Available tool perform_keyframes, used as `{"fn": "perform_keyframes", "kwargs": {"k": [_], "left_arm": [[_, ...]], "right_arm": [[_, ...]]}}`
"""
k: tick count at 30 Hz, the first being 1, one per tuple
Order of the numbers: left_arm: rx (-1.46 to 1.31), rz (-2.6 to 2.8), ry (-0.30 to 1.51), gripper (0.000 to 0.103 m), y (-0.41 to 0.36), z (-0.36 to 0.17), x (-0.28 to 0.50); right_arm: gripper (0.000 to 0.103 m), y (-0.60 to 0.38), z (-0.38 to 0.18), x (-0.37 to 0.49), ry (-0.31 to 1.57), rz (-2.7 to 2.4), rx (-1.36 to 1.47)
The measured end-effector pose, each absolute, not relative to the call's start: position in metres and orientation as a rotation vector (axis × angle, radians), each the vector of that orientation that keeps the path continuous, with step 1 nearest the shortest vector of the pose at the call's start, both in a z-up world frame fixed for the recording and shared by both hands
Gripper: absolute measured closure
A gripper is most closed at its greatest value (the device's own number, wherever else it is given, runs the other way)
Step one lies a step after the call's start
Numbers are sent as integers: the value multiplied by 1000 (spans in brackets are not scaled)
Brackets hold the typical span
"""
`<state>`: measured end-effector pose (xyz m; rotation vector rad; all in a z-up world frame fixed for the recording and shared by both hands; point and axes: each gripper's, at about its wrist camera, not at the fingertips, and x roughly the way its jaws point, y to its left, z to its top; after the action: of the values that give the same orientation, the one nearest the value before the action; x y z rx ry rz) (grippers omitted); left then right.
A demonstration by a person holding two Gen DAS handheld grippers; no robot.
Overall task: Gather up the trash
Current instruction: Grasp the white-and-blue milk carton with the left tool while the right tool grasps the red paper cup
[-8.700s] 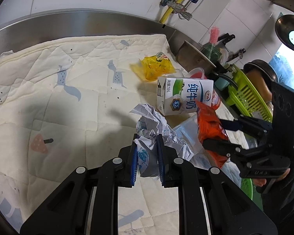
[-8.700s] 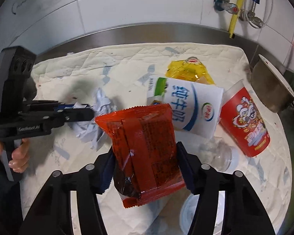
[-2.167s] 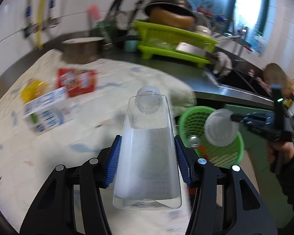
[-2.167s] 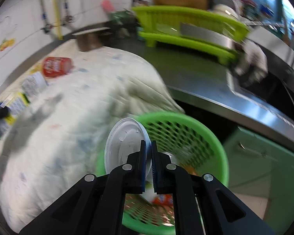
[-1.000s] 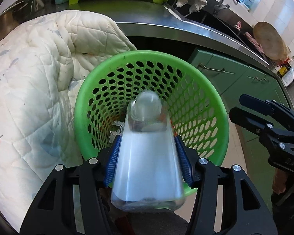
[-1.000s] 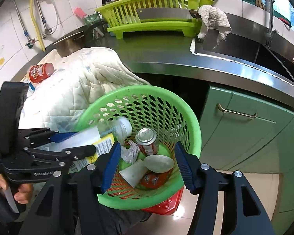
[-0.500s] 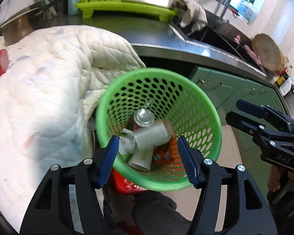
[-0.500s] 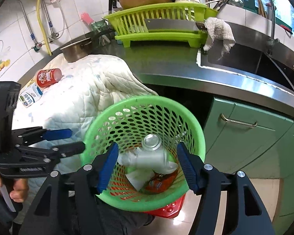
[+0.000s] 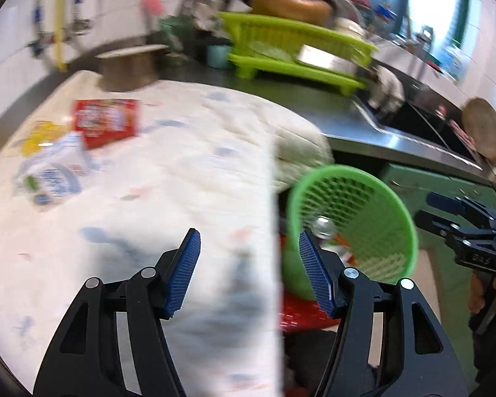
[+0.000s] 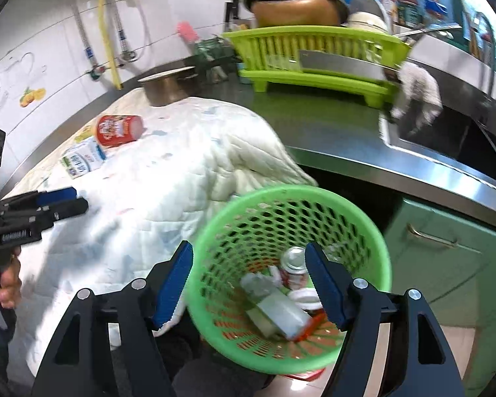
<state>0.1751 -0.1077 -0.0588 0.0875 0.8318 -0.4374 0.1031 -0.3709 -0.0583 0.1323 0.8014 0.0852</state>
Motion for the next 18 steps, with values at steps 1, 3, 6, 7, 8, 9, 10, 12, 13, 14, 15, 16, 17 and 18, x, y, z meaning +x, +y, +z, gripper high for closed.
{"fn": "perform_keyframes", "kwargs": {"k": [1, 3, 6, 7, 8, 9, 10, 12, 13, 14, 15, 16, 17, 18], "left_arm": [[81, -415, 821, 41, -93, -55, 179], [76, -362, 810, 40, -72, -51, 187], [71, -288, 782, 39, -34, -42, 200], [73, -271, 775, 37, -26, -40, 203], [77, -247, 760, 36, -11, -37, 209], [85, -229, 749, 36, -2, -35, 212], [93, -217, 741, 35, 5, -33, 215], [118, -184, 725, 33, 26, -30, 226], [127, -174, 722, 31, 37, -30, 234], [132, -171, 721, 29, 43, -30, 239], [145, -164, 719, 28, 51, -30, 247], [161, -170, 719, 26, 56, -32, 254], [174, -179, 721, 25, 59, -34, 259], [190, -192, 726, 25, 63, -37, 266]], "right_arm": [[35, -364, -57, 106, 800, 99, 127], [35, -351, -55, 113, 801, 122, 114], [35, -335, -54, 122, 806, 160, 108], [35, -331, -54, 124, 807, 168, 106], [35, -324, -54, 128, 809, 179, 100], [35, -320, -54, 130, 809, 186, 95], [35, -315, -53, 133, 810, 195, 89], [33, -306, -52, 138, 811, 212, 79], [29, -300, -52, 141, 813, 222, 75], [29, -297, -52, 142, 811, 226, 72], [29, -291, -51, 146, 810, 234, 63], [29, -287, -51, 148, 811, 237, 59], [29, -283, -51, 153, 814, 243, 54], [29, -280, -52, 156, 817, 248, 52]]}}
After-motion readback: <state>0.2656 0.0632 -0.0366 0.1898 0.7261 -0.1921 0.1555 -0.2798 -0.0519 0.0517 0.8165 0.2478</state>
